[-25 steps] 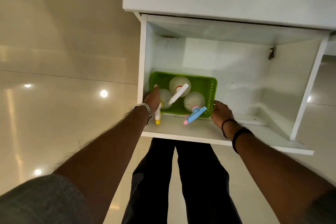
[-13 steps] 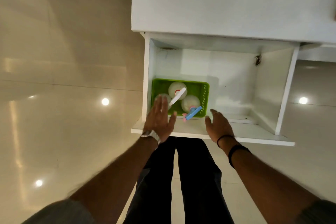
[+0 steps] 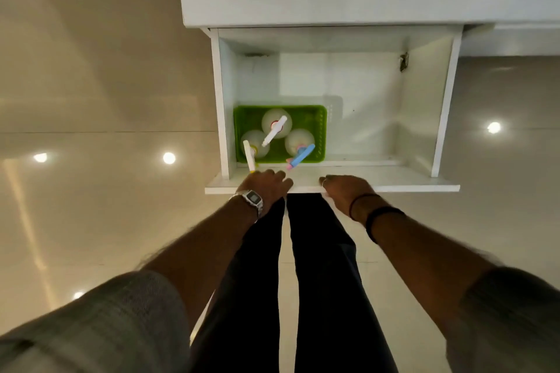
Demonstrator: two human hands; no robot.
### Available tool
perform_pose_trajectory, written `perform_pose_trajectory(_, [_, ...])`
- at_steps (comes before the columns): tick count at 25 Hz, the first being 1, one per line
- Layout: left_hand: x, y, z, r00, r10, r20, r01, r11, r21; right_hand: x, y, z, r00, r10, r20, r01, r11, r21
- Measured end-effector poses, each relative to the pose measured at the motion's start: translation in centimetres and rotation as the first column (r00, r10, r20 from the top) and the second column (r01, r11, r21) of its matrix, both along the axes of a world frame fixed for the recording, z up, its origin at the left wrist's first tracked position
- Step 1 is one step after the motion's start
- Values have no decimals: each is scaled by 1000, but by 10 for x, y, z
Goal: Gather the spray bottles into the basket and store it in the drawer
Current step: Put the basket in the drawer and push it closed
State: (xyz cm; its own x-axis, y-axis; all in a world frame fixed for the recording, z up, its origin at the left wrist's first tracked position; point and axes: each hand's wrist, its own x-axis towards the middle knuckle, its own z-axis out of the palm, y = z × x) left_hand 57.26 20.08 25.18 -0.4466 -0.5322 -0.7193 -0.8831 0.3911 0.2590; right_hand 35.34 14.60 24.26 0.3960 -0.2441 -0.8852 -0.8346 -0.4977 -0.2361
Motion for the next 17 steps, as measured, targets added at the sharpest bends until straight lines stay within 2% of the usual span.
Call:
perform_pose_trajectory(4, [19,-32,4,998,45,52,-44,999,-16,3,-6,1,998,51,-27,-52,999,-15])
perform_pose_trajectory(8, [26,-38,1,997,-48,56,43,996,78,3,-16,-4,994,104,-17,-105,991,-85])
perform_pose_trajectory(10, [25,-31,0,996,-35,86,36,999,-17,1,-23,-9,990,140,14,-135,974,-181])
perform_pose_trajectory(12, [29,-30,-3,992,47,115,-30,989,-142,-1,-35,-12,987,149,67,-120,941,-317])
perform_pose_trajectory(14, [37,-40,-8,981,129,147,-99,976,-194,-2,-51,-10,979,171,114,-106,894,-435])
perform_pose_trajectory(17, [47,-59,-12,975,188,121,-151,953,-263,3,-69,-8,968,204,148,-97,842,-530])
